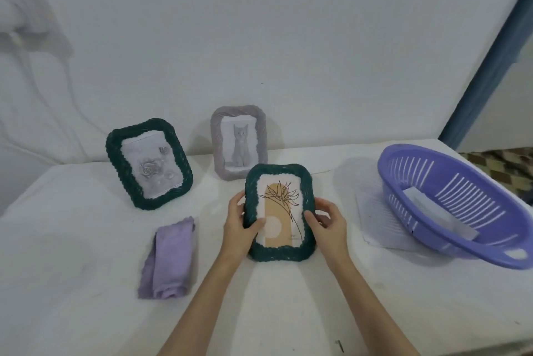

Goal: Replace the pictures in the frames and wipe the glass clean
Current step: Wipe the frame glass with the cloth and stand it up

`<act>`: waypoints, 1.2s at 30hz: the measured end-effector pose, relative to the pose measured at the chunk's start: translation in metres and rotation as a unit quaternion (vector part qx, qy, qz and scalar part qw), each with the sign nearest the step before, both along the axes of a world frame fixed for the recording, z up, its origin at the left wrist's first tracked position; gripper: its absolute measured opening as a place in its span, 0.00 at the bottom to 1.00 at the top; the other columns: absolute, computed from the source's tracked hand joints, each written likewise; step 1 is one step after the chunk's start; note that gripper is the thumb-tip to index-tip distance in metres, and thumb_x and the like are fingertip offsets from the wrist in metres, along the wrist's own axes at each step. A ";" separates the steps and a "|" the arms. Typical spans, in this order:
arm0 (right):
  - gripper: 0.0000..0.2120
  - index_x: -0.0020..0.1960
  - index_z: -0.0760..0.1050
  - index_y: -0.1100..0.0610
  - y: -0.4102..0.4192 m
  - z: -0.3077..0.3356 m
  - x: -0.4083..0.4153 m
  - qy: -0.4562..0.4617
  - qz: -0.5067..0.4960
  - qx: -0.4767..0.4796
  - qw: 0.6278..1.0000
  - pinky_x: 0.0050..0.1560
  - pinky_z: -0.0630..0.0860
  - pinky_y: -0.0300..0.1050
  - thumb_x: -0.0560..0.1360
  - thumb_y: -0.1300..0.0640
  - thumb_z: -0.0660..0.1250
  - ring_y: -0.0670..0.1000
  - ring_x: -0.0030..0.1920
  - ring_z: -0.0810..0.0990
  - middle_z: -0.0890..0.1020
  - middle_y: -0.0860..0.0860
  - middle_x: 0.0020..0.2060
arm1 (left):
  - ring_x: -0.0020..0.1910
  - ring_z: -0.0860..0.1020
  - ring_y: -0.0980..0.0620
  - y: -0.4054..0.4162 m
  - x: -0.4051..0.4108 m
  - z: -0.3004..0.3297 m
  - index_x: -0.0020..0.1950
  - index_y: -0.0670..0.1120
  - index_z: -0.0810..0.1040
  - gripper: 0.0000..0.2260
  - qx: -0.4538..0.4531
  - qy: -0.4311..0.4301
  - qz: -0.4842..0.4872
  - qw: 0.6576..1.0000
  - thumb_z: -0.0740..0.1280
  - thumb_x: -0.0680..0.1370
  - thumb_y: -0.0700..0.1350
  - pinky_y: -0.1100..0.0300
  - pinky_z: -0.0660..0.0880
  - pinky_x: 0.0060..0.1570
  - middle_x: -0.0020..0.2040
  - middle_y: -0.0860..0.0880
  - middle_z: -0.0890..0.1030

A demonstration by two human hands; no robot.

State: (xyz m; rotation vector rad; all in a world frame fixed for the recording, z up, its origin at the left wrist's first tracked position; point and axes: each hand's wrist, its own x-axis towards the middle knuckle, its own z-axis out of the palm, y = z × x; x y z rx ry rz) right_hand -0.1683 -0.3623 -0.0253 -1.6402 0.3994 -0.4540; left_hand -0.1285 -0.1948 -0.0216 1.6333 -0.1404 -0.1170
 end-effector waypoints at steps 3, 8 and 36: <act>0.13 0.53 0.71 0.57 -0.008 0.015 0.001 -0.044 0.021 0.065 0.997 0.39 0.79 0.33 0.72 0.70 0.65 0.48 0.45 0.80 0.78 0.49 0.50 | 0.58 0.75 0.53 -0.001 -0.001 0.011 0.67 0.53 0.62 0.30 -0.040 -0.044 -0.032 0.998 0.69 0.72 0.32 0.64 0.76 0.54 0.59 0.48 0.75; 0.23 0.60 0.67 0.54 -0.023 0.036 0.003 -0.060 0.110 0.079 0.989 0.40 0.79 0.40 0.68 0.71 0.64 0.47 0.46 0.80 0.79 0.50 0.52 | 0.58 0.78 0.49 0.001 0.000 0.024 0.67 0.58 0.64 0.32 -0.089 -0.037 -0.067 0.993 0.70 0.71 0.34 0.53 0.77 0.57 0.59 0.48 0.77; 0.37 0.64 0.68 0.40 -0.115 0.059 0.123 -0.203 0.065 0.072 0.974 0.53 0.79 0.42 0.70 0.78 0.60 0.54 0.63 0.75 0.74 0.55 0.66 | 0.52 0.78 0.53 -0.113 0.148 0.043 0.65 0.71 0.52 0.42 0.090 -0.160 -0.134 0.974 0.71 0.71 0.35 0.62 0.77 0.51 0.57 0.59 0.72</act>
